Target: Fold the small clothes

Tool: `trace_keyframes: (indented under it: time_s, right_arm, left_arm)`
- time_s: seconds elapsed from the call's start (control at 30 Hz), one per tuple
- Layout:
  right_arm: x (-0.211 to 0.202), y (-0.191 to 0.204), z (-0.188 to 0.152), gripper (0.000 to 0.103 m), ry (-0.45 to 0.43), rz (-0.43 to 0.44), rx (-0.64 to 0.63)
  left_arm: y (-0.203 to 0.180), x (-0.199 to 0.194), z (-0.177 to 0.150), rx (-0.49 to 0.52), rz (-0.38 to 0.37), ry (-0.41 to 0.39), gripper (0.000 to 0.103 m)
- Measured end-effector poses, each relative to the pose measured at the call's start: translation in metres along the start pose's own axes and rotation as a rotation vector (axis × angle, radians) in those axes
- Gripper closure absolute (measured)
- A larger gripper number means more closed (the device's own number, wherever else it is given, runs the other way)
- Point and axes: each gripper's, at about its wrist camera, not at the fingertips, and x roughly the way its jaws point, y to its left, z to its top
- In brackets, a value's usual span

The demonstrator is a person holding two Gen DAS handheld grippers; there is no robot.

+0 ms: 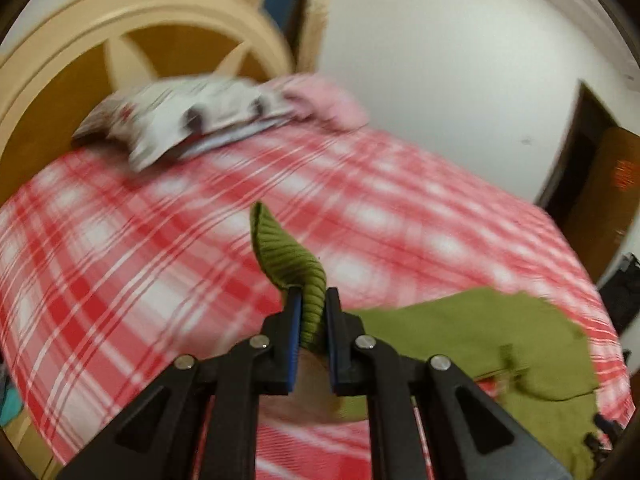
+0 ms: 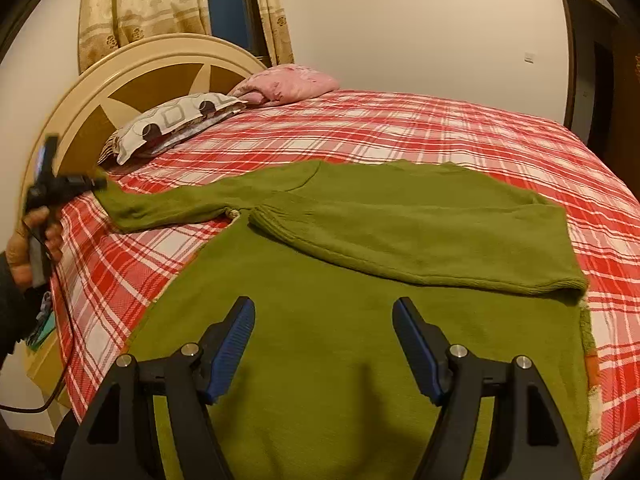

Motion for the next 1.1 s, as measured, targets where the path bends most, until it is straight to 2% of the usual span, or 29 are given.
trace_keyframes:
  time_s: [0.17,0.33,0.5,0.67,0.87,1.1]
  right_arm:
    - [-0.012,-0.018,-0.001,0.031,-0.025,-0.023,0.04]
    - [-0.029,-0.035,-0.005,0.031,-0.053,-0.044,0.074]
    - [-0.044,-0.056,-0.009,0.031,-0.071,-0.067,0.107]
    - [-0.059,-0.077,-0.017,0.031,-0.085,-0.089,0.148]
    - [-0.074,-0.1,-0.03,0.031,-0.093,-0.124,0.187]
    - [-0.083,-0.134,-0.045,0.031,-0.092,-0.164,0.269]
  left_arm:
    - [-0.072,-0.021,0.026,0.08,-0.124,-0.068,0.092]
    - [-0.141,-0.031,0.041,0.143,-0.249,-0.093,0.092]
    - [-0.207,-0.03,0.042,0.214,-0.336,-0.09,0.092]
    - [-0.269,-0.01,0.025,0.257,-0.406,-0.03,0.092]
    - [-0.345,0.012,-0.015,0.316,-0.494,0.063,0.092]
    - [-0.413,0.048,-0.074,0.421,-0.51,0.172,0.092]
